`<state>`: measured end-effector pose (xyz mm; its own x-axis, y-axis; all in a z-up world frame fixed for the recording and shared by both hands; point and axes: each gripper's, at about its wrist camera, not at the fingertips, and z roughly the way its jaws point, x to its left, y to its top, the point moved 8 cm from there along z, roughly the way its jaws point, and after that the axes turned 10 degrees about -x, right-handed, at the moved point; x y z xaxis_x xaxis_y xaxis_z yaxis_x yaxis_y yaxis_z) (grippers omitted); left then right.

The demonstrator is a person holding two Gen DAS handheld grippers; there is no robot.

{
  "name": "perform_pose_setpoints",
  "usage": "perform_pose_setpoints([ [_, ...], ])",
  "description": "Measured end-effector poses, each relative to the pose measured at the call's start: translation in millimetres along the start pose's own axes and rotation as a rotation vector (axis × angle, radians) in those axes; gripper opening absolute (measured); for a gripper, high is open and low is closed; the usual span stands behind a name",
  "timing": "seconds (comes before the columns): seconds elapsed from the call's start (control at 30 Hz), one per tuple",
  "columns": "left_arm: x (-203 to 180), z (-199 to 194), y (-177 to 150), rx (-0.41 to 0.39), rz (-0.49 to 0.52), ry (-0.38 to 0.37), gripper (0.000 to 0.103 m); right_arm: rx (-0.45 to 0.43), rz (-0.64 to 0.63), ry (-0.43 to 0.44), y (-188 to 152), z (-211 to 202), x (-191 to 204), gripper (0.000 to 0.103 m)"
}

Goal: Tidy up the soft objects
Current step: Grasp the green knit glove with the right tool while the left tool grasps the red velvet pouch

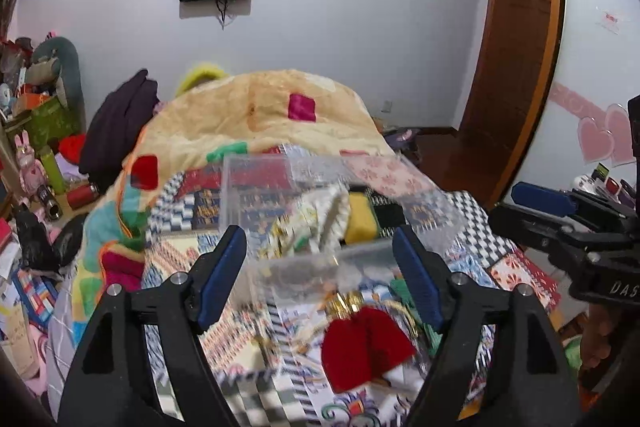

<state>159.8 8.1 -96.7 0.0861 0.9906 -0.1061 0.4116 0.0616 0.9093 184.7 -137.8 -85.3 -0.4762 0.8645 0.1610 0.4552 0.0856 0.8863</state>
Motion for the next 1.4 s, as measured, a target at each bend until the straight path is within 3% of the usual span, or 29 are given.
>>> perform_pose_setpoints([
  [0.4, 0, 27, -78, 0.149, -0.017, 0.007, 0.075, 0.119, 0.052, 0.004, -59, 11, -10, 0.063],
  [0.67, 0, 35, -101, 0.205, -0.028, -0.007, 0.05, 0.208, 0.104, 0.026, -94, 29, -13, 0.063],
  [0.97, -4, 42, -110, 0.239, -0.052, -0.037, 0.018, 0.233, 0.097, 0.051, -104, 32, -10, 0.032],
  [1.17, -6, 35, -106, 0.209, -0.034, -0.035, 0.012, 0.219, 0.09, 0.054, -102, 31, -10, 0.012],
  [1.4, -2, 20, -97, 0.169, -0.043, -0.042, 0.009, 0.162, 0.078, 0.059, -91, 21, -9, 0.006],
])
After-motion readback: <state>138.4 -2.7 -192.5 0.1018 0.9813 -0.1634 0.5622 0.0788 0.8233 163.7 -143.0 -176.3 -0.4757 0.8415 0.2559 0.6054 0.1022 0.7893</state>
